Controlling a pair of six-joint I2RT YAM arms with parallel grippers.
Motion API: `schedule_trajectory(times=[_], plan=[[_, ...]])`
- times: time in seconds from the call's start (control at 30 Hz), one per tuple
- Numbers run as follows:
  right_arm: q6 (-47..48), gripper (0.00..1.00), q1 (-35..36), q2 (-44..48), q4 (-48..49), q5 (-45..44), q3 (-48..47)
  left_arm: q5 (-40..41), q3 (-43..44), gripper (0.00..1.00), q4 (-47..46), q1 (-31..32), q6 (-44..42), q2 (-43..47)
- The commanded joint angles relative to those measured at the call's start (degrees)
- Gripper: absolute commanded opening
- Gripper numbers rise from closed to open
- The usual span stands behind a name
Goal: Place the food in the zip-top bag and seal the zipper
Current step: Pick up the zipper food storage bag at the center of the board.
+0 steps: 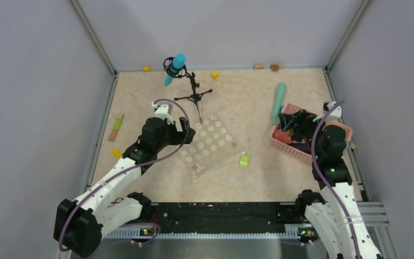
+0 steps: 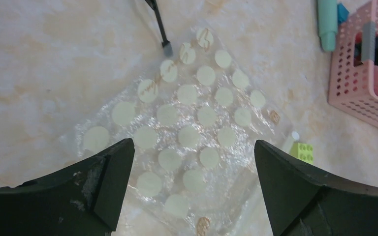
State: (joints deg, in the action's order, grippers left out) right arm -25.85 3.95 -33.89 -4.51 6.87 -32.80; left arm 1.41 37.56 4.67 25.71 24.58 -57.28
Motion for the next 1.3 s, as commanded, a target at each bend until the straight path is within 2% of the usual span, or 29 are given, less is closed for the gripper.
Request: schedule_trajectory(times=[0.0, 0.07, 0.23, 0.4, 0.6, 0.8, 0.9, 1.03, 1.27], plan=[[-3.25, 0.99, -0.28, 0.79, 1.86, 3.58, -1.38, -10.28, -2.83, 0.97, -2.28, 0.46, 2.75, 4.36], [-4.05, 0.99, -0.33, 1.02, 0.93, 7.73, -1.62, -12.08, -4.67, 0.97, -3.59, 0.92, 3.84, 5.99], [-6.77, 0.99, 0.03, 1.71, -0.90, 17.18, -0.08, -9.39, -6.19, 0.97, -2.53, 2.97, 4.83, 7.65], [-8.64, 0.99, 1.26, 5.77, -3.54, 16.07, 3.06, -11.64, -6.17, 0.97, -4.09, 6.44, 5.10, 4.26], [-9.72, 0.99, 1.54, 12.45, -7.72, 11.88, 5.98, -6.80, -1.81, 0.97, -0.74, 15.22, 2.23, -2.60], [-9.25, 0.99, 1.61, 9.56, -11.93, 12.15, 5.24, -2.10, 3.23, 0.97, 4.20, 25.06, -1.69, -9.48], [-9.75, 0.99, 1.62, 8.03, -12.00, 10.45, 6.29, 5.24, 6.19, 0.97, 9.75, 28.79, -2.79, -13.06], [-9.93, 0.99, 1.64, 7.38, -11.85, 9.83, 7.22, 8.42, 9.91, 0.97, 13.80, 29.63, -3.17, -17.46], [-10.18, 0.97, 1.64, 8.40, -10.79, 9.22, 8.22, 6.03, 12.86, 0.97, 12.85, 31.05, -7.24, -27.10]])
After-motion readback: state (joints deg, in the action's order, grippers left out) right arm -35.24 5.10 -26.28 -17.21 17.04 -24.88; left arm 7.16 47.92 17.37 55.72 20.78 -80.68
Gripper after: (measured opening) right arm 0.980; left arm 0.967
